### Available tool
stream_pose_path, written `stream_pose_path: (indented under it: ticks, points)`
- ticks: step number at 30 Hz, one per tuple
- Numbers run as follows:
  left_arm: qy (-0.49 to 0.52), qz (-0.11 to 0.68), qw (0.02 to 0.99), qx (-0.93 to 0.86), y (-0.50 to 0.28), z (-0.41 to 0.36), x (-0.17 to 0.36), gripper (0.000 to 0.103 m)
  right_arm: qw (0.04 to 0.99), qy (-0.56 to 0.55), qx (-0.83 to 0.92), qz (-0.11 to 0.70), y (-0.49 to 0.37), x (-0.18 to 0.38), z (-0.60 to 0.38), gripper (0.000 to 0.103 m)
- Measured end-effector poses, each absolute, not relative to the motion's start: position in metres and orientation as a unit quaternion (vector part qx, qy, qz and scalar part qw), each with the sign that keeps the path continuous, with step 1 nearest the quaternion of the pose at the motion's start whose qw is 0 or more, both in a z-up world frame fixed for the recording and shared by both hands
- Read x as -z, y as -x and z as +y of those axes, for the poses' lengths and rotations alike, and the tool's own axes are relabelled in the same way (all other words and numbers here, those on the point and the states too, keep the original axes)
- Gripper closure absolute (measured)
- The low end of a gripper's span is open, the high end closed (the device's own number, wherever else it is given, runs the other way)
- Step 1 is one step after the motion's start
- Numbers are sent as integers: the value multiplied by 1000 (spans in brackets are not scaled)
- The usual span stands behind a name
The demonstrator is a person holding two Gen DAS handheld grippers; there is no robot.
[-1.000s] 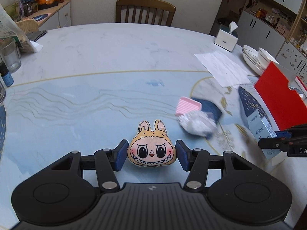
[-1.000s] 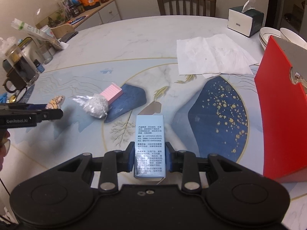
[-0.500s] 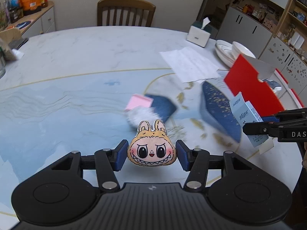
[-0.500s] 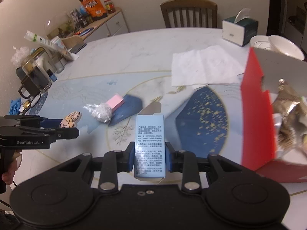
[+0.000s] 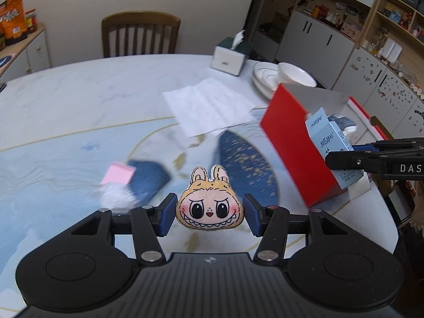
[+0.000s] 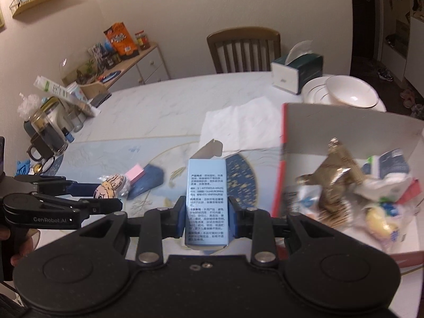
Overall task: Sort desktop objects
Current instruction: 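Carry the plush charm and medicine box over into the red box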
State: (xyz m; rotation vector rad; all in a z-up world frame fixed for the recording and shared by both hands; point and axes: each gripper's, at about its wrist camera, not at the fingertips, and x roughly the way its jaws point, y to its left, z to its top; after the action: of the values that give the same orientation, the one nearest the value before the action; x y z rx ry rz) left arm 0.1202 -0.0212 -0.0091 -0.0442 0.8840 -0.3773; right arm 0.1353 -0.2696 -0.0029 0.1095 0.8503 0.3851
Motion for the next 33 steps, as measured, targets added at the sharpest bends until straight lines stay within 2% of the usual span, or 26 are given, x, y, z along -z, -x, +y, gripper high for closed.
stream_pose_path:
  ticks: [21, 33]
  points:
    - [-32, 390, 882, 262, -154, -184, -17, 50, 918, -77, -116, 371, -134, -10, -408, 73]
    - [-86, 400, 863, 298, -175, -257, -3, 50, 921, -78, -52, 378, -145, 8, -464, 73]
